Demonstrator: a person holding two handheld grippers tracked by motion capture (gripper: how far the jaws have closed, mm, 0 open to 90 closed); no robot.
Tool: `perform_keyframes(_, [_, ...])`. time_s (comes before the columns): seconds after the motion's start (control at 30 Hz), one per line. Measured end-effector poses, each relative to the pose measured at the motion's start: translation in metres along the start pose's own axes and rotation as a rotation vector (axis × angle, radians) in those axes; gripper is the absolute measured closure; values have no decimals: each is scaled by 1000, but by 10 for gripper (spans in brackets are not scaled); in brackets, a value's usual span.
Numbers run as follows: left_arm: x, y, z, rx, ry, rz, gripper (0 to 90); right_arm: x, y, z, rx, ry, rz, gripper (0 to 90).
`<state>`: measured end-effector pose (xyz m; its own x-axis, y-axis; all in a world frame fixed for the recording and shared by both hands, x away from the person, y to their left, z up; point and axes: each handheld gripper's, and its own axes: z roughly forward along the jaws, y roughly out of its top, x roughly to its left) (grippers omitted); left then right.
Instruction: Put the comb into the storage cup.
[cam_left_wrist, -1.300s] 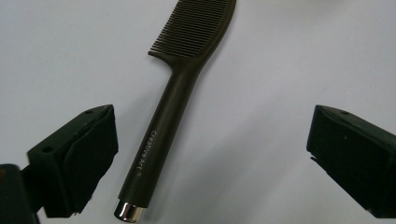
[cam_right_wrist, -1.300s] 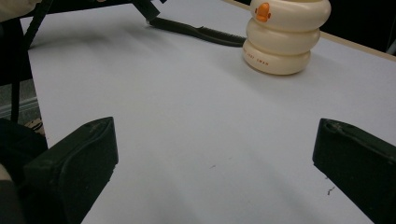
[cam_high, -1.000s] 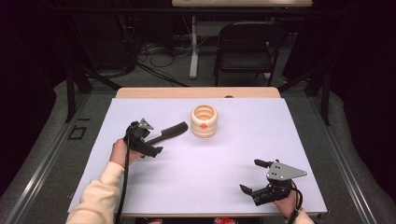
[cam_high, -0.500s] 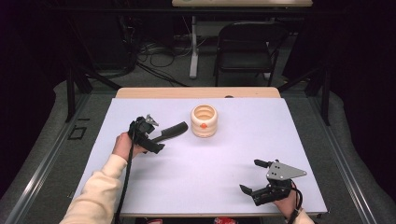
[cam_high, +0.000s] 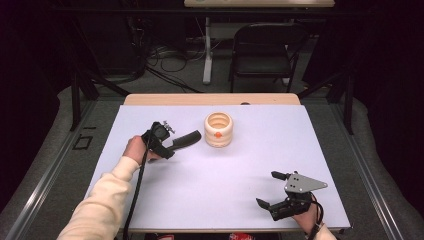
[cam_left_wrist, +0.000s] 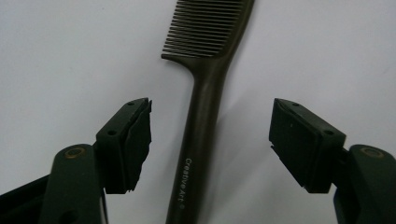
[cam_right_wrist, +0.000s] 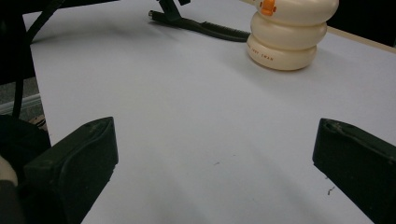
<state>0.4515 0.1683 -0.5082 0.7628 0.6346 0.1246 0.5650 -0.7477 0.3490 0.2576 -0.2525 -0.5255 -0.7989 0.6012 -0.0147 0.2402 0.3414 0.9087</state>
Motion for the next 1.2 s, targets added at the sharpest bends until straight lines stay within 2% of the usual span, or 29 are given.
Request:
perform_keyframes(0.13, [1,6,2,26,0,35,444,0,0,0,1,1,1,0])
perform_keyframes(0.2, [1,9,5,60,3,49,480,0,0,0,1,1,0,0])
perform_keyframes(0.37, [3,16,11,100,-16,75,615,0,0,1,7,5,4,0])
perform_keyframes(0.63, [5,25,25,183,-39,113,688,0,0,1,10,7,3,0])
perform_keyframes(0.9, [8,24,28,176,-64,95,717,0,-1,1,16,10,5,0])
perform_keyframes(1.2, [8,24,28,178,-60,92,727,0,-1,1,23,10,3,0])
